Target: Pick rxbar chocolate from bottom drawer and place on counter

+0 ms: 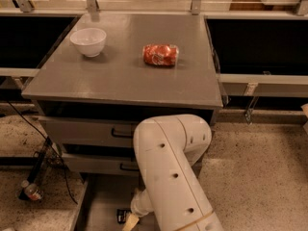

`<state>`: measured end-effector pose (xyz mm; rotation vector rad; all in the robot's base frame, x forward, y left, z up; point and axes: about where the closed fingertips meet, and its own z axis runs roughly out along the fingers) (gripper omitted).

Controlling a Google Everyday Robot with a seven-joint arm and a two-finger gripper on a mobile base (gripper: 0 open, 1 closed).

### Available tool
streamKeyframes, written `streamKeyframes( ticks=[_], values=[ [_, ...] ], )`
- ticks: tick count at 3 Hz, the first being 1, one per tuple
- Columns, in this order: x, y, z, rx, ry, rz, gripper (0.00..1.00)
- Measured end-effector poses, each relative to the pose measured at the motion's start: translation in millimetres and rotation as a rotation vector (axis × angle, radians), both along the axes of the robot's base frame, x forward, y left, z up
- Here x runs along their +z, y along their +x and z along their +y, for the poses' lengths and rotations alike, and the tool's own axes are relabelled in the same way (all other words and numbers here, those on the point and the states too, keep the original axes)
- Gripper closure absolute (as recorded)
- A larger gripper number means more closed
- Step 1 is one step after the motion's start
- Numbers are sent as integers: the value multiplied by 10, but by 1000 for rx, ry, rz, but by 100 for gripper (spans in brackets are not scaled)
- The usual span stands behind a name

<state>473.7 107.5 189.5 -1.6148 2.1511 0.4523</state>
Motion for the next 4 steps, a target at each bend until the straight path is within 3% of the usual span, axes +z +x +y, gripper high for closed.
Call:
streamKeyframes(
  ticks=[4],
  values=[
    [-252,-69,178,64,-63,5,0]
  ],
)
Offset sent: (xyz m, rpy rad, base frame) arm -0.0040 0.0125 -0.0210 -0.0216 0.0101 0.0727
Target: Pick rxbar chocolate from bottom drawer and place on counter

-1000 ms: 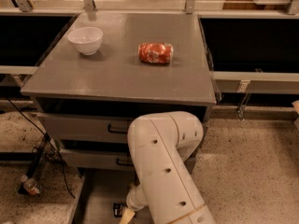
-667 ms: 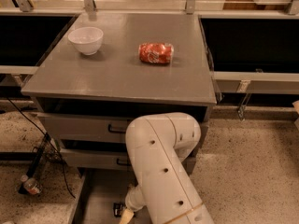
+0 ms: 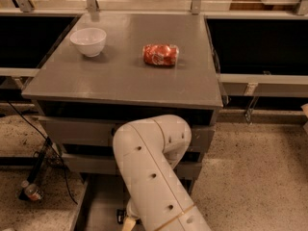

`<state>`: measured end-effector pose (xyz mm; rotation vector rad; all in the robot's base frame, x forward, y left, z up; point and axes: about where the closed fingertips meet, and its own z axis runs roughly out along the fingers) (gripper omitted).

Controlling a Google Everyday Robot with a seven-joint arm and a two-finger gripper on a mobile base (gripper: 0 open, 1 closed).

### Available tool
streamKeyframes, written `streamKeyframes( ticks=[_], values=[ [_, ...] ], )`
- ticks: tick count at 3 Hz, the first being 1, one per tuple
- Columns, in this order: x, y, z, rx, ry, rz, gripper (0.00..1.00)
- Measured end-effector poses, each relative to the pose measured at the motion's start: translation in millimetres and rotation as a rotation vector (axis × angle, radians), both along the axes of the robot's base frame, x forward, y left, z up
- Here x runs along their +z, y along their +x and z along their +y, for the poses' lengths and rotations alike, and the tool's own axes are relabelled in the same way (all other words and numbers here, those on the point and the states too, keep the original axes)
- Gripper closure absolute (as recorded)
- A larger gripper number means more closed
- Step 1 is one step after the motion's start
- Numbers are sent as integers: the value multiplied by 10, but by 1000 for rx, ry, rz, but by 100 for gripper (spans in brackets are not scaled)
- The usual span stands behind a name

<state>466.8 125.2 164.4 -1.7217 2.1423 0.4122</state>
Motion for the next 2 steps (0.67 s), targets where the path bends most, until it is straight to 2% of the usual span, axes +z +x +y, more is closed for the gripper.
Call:
streamKeyframes(
  ticks=[1,2],
  values=[
    [-145,-35,93,21,16,33,0],
    [-145,-35,93,21,16,33,0]
  ],
)
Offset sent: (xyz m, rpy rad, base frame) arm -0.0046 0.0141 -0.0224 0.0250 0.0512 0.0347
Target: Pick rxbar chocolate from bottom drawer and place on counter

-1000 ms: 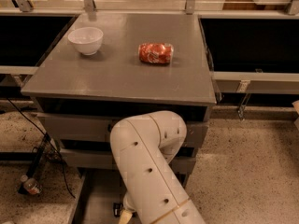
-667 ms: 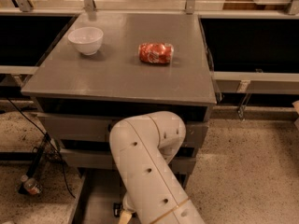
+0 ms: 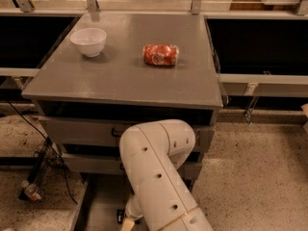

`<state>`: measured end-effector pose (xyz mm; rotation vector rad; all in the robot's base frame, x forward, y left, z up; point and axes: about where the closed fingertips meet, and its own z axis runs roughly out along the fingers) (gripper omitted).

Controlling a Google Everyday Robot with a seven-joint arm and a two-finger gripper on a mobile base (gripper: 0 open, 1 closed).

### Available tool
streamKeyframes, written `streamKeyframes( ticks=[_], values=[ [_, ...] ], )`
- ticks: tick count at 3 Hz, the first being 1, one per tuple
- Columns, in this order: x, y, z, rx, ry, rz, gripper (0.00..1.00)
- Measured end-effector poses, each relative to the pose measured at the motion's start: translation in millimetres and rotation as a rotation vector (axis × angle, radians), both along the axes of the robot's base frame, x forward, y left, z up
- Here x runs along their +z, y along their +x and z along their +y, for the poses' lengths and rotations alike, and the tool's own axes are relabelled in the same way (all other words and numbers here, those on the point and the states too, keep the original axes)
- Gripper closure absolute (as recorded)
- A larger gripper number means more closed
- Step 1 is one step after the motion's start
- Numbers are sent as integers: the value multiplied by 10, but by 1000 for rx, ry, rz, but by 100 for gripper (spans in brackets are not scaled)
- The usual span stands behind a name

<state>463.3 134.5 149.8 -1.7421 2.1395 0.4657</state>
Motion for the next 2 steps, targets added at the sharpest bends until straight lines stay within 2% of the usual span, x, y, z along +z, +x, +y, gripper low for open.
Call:
streamKeyframes(
  ticks=[1,2],
  values=[
    [0,0,0,0,0,0,6],
    [0,0,0,0,0,0,4]
  ],
)
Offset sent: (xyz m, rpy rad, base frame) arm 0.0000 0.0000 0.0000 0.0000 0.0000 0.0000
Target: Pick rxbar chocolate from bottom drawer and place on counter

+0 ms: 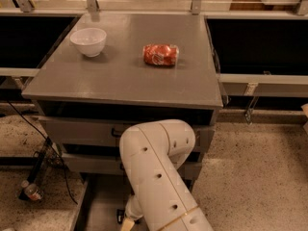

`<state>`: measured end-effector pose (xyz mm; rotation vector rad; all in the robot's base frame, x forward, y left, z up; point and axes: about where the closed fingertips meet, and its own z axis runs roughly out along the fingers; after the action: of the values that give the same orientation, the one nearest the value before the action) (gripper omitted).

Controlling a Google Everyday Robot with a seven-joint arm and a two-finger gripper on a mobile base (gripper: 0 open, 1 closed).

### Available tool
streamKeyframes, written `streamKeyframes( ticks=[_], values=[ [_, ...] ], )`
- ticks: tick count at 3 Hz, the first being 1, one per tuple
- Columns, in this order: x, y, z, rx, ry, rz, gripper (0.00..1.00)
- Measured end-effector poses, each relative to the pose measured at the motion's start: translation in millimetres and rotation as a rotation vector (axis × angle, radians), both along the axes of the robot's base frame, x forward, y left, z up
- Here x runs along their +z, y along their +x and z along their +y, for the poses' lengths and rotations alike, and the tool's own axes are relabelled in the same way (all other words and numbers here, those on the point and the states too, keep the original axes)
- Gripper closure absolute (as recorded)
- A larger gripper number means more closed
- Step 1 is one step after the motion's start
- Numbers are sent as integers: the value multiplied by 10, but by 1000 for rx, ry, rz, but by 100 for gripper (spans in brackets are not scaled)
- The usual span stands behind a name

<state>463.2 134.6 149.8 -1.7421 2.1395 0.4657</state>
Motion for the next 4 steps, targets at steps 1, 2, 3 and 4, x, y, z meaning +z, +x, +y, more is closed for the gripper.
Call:
streamKeyframes(
  ticks=[1,2,3,4],
  values=[
    [0,0,0,0,0,0,0],
    [0,-1,0,0,0,0,0],
    [0,-1,0,0,0,0,19],
    [-2,-2,1,0,0,0,13]
  ],
)
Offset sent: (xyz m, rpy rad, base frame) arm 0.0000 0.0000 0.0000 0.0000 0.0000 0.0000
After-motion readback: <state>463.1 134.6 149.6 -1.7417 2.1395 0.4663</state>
